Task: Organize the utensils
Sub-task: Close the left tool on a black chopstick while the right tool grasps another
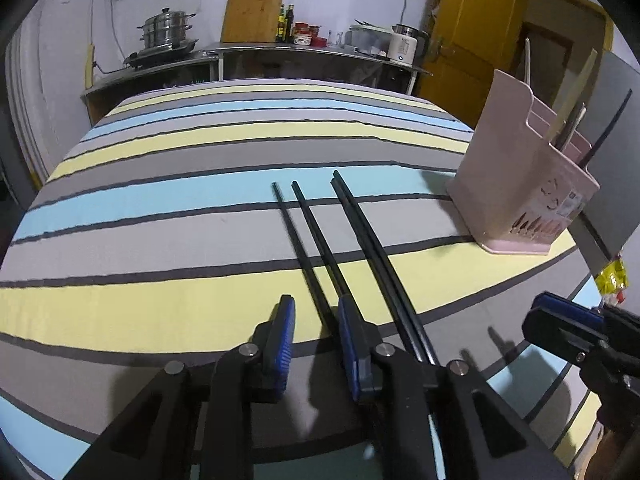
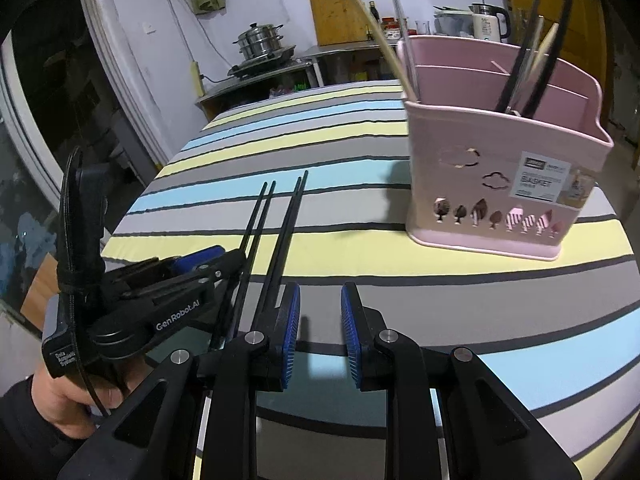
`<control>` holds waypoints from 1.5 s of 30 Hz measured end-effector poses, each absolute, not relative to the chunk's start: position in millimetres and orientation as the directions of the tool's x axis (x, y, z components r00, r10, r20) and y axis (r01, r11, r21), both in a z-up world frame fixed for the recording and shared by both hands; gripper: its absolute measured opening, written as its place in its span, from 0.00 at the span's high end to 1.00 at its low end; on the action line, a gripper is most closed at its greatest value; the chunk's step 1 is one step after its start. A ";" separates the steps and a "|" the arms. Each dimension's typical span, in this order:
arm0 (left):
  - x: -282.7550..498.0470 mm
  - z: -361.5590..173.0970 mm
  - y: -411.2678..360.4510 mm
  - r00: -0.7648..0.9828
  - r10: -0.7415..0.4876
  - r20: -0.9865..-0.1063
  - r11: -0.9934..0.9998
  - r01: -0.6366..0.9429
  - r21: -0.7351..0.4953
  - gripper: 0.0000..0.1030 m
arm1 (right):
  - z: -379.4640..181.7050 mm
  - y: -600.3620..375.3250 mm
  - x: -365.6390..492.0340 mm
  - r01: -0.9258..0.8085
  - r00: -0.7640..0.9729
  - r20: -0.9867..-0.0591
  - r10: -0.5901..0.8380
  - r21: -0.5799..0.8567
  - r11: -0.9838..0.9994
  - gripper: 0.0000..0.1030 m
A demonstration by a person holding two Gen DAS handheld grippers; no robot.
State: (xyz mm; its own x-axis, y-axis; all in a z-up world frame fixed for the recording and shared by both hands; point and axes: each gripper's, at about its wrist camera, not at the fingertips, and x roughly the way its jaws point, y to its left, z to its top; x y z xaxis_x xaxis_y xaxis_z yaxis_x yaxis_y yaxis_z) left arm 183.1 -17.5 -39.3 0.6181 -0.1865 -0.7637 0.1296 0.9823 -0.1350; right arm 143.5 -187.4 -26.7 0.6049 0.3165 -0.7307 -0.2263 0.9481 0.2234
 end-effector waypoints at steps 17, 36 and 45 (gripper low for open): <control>184.4 -37.5 38.7 0.598 -0.190 -0.779 0.980 0.071 -0.185 0.82 | -57.6 -143.3 207.7 -0.268 0.534 -0.780 0.326 0.209 0.940 0.78; 203.6 -41.6 40.9 0.620 -0.172 -0.765 0.983 0.064 -0.170 0.82 | -60.2 -137.2 225.6 -0.253 0.538 -0.801 0.263 0.145 0.957 0.78; 207.8 -40.8 43.0 0.612 -0.190 -0.768 0.981 0.098 -0.165 0.84 | -60.8 -132.6 231.1 -0.242 0.530 -0.813 0.240 0.127 0.962 0.78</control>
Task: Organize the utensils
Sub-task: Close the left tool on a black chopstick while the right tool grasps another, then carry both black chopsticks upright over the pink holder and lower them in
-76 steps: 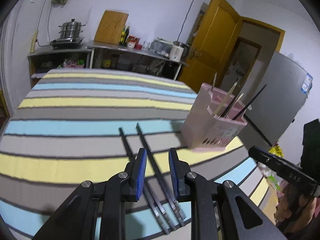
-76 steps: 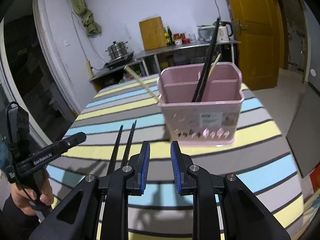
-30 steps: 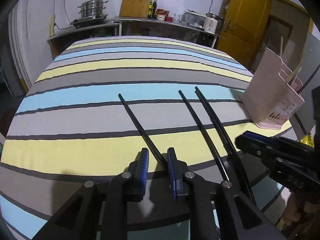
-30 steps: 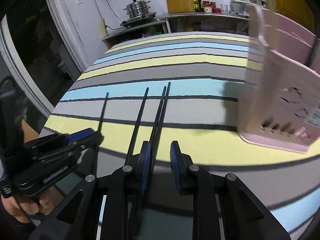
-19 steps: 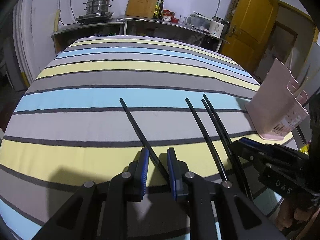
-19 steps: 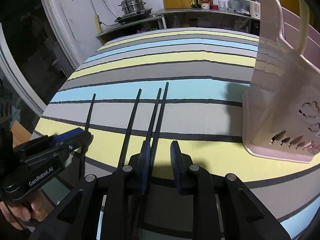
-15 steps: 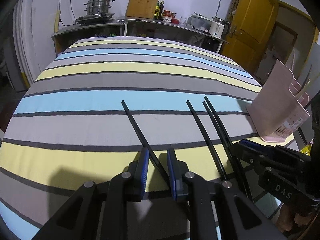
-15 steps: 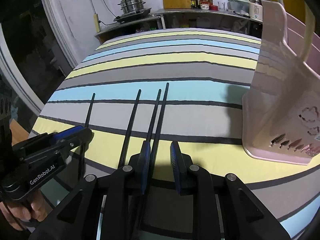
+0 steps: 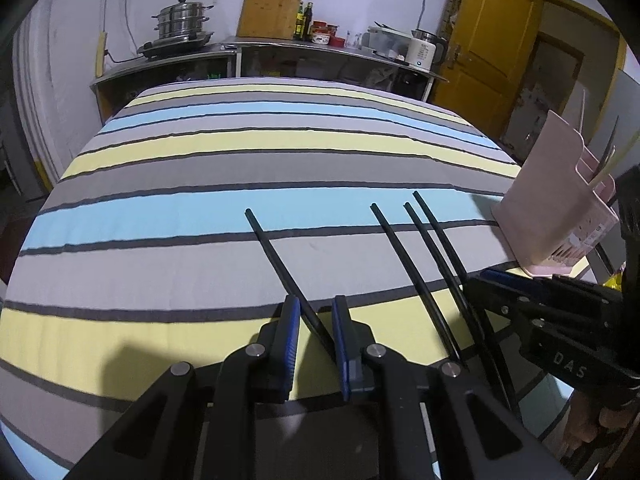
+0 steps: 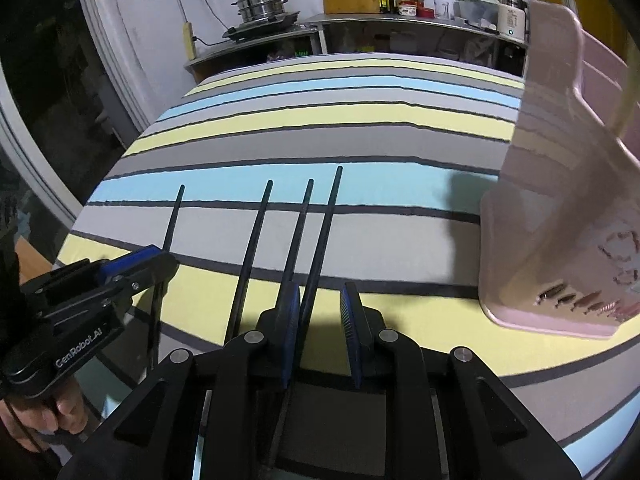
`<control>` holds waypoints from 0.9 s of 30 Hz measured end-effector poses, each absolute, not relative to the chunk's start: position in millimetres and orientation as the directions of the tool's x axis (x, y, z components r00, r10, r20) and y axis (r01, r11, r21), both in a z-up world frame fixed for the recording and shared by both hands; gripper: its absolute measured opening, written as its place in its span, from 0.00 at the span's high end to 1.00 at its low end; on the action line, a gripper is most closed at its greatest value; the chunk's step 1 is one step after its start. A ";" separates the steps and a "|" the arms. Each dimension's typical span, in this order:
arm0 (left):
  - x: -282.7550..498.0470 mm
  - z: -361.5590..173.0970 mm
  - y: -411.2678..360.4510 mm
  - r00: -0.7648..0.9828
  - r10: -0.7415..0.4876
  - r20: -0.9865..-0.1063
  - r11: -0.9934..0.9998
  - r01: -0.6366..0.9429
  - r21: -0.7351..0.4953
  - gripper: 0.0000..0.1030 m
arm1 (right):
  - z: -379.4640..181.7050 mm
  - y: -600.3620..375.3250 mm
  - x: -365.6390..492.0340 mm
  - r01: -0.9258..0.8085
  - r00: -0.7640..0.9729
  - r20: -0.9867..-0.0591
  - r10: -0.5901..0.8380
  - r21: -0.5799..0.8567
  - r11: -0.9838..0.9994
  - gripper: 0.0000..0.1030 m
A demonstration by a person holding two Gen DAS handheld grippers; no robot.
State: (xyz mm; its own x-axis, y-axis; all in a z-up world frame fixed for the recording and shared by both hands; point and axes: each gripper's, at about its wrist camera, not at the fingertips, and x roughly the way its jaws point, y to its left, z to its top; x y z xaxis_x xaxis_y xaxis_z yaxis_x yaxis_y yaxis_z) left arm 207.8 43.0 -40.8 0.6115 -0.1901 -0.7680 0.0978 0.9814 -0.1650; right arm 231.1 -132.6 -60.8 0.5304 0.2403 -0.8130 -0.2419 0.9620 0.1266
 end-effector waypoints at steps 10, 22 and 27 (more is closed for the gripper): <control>225.6 -41.5 38.1 0.597 -0.181 -0.782 0.983 0.073 -0.171 0.87 | -61.4 -118.3 256.1 -0.230 0.535 -0.823 0.192 0.077 0.970 0.92; 211.9 -9.0 37.3 0.614 -0.266 -0.743 0.963 0.126 -0.239 0.95 | -30.5 -128.2 231.8 -0.263 0.561 -0.779 0.281 0.154 0.952 0.95; 190.0 25.9 33.3 0.654 -0.308 -0.691 0.950 0.179 -0.255 0.95 | 1.2 -139.6 207.5 -0.275 0.610 -0.731 0.305 0.166 0.947 0.95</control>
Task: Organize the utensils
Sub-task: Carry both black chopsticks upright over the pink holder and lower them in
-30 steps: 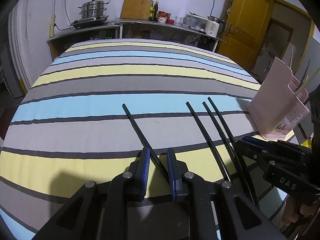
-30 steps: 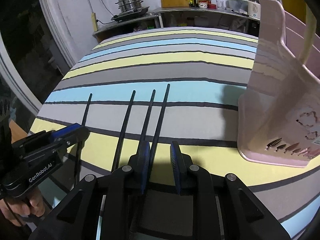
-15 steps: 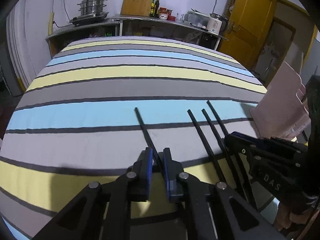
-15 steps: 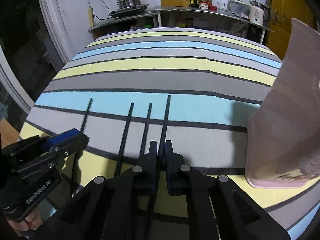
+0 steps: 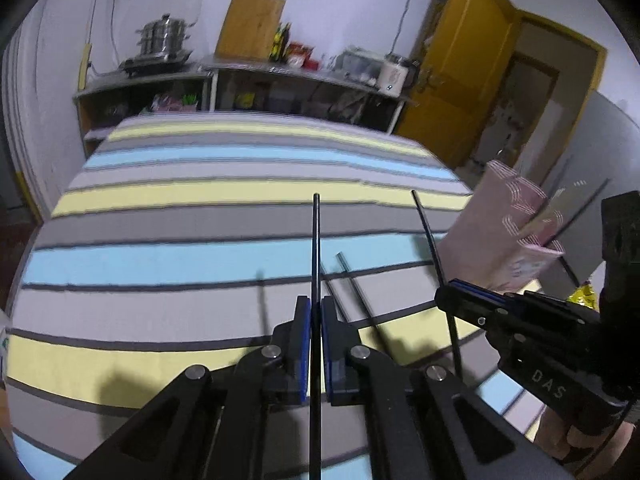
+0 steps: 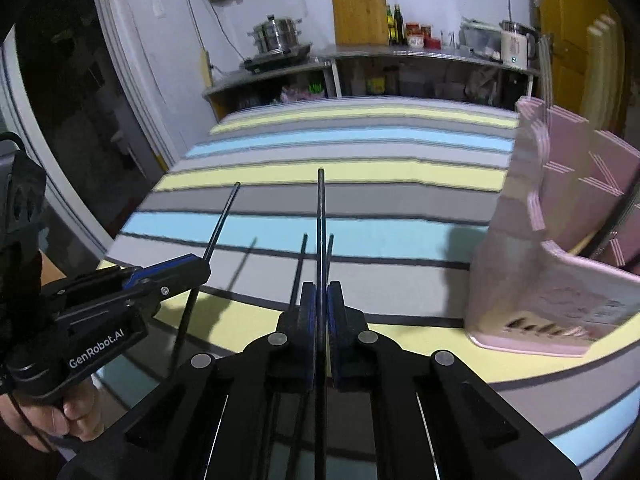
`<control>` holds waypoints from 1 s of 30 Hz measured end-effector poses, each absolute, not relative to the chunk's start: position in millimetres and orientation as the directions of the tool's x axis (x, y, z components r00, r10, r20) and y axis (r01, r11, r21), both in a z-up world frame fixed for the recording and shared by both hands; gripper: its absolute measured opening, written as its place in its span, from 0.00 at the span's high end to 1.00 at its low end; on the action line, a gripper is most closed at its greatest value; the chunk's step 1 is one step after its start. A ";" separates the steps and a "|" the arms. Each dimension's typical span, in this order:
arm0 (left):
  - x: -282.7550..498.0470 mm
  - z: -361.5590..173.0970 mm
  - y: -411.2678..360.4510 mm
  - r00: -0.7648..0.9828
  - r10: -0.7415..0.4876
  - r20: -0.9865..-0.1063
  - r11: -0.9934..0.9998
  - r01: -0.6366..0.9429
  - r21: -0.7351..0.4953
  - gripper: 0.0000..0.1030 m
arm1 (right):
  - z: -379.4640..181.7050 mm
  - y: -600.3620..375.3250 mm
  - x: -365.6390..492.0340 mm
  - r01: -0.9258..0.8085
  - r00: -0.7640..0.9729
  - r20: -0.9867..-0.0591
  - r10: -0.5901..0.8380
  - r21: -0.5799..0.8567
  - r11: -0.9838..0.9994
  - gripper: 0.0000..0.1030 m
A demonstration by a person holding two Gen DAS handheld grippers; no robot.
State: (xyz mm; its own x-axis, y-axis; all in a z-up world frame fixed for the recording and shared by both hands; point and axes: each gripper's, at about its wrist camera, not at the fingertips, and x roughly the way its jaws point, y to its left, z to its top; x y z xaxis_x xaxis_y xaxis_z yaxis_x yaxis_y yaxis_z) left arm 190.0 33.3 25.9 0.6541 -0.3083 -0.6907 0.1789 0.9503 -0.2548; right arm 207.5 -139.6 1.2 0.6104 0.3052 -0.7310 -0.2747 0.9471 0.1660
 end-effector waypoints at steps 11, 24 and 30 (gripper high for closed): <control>144.9 99.6 23.7 0.715 -0.393 -0.579 0.919 0.288 -0.268 0.95 | 63.1 -170.3 155.3 -0.267 0.702 -0.633 0.328 0.194 0.944 0.94; 140.5 137.3 -12.6 0.693 -0.469 -0.548 0.883 0.379 -0.278 0.96 | 95.4 -212.4 123.5 -0.208 0.763 -0.574 0.297 0.217 0.954 0.94; 155.3 145.2 -34.4 0.662 -0.509 -0.550 0.860 0.412 -0.300 0.96 | 103.4 -235.3 123.9 -0.173 0.780 -0.565 0.269 0.220 0.960 0.94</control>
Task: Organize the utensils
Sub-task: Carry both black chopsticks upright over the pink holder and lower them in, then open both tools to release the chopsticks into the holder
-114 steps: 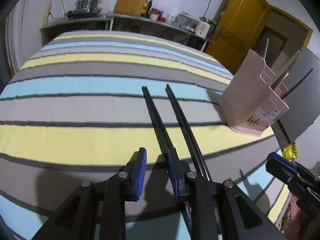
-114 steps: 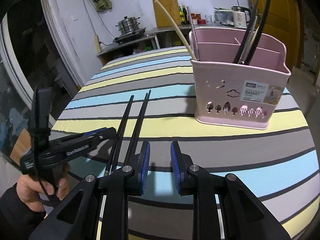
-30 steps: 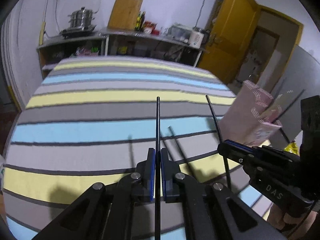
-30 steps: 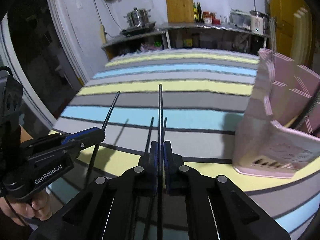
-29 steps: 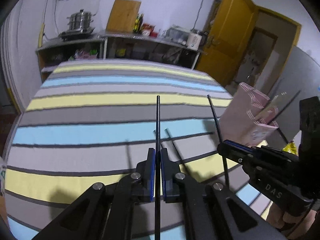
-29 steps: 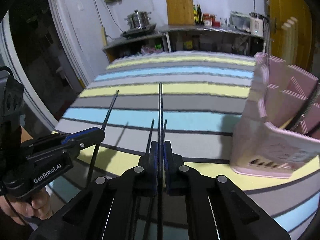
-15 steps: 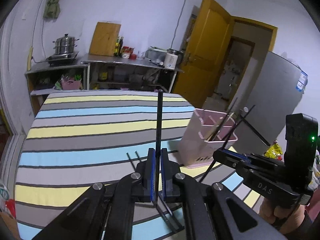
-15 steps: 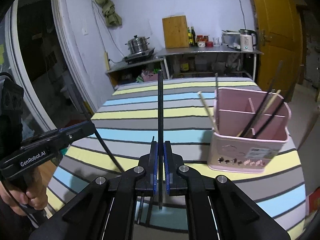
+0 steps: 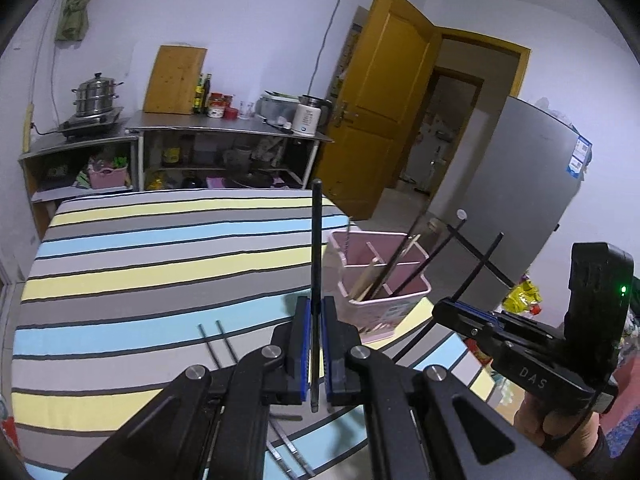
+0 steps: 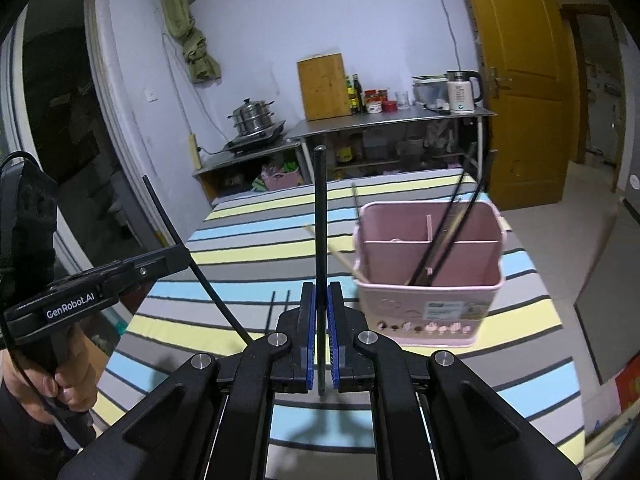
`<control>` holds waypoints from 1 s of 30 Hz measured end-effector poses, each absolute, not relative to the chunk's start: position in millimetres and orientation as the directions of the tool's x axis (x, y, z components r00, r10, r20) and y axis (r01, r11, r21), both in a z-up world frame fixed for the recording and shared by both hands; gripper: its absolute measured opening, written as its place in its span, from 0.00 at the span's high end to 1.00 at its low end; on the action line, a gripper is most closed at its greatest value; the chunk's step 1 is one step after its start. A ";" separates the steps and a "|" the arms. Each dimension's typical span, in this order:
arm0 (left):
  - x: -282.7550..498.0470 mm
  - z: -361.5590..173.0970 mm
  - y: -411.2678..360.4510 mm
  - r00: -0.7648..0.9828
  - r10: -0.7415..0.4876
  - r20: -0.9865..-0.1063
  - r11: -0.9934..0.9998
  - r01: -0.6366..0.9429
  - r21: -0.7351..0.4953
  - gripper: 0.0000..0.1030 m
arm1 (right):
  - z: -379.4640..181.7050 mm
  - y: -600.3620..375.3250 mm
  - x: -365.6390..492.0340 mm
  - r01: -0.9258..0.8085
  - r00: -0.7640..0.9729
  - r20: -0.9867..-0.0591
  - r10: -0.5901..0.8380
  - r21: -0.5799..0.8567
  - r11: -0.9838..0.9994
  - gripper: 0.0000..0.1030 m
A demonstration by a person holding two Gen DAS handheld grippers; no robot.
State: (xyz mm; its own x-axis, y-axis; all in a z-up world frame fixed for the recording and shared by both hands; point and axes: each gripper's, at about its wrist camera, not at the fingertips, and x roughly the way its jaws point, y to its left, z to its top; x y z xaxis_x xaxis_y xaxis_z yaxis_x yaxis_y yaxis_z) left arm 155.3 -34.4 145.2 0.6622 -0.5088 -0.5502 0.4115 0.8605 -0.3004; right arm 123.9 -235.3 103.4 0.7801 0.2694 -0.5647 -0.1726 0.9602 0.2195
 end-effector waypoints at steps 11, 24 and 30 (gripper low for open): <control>185.9 189.4 -71.3 0.637 -0.614 -0.466 0.789 0.492 -0.367 0.96 | 144.2 -277.8 124.3 -0.103 0.848 -0.493 0.196 0.210 0.972 0.94; 248.3 205.9 -109.2 0.673 -0.601 -0.432 0.799 0.487 -0.353 0.95 | 175.7 -304.9 155.5 -0.050 0.906 -0.400 0.140 0.227 0.973 0.94; 265.8 172.3 -115.0 0.658 -0.585 -0.474 0.811 0.467 -0.352 0.95 | 144.6 -302.2 170.5 -0.041 0.891 -0.431 0.143 0.238 0.970 0.94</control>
State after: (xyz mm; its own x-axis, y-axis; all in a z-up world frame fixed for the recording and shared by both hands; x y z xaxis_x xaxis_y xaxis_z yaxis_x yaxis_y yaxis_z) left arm 265.8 -115.0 172.3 0.6584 -0.5849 -0.4738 0.4672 0.8111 -0.3520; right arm 170.5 -302.2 144.6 0.8911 0.1427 -0.4307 -0.0405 0.9705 0.2377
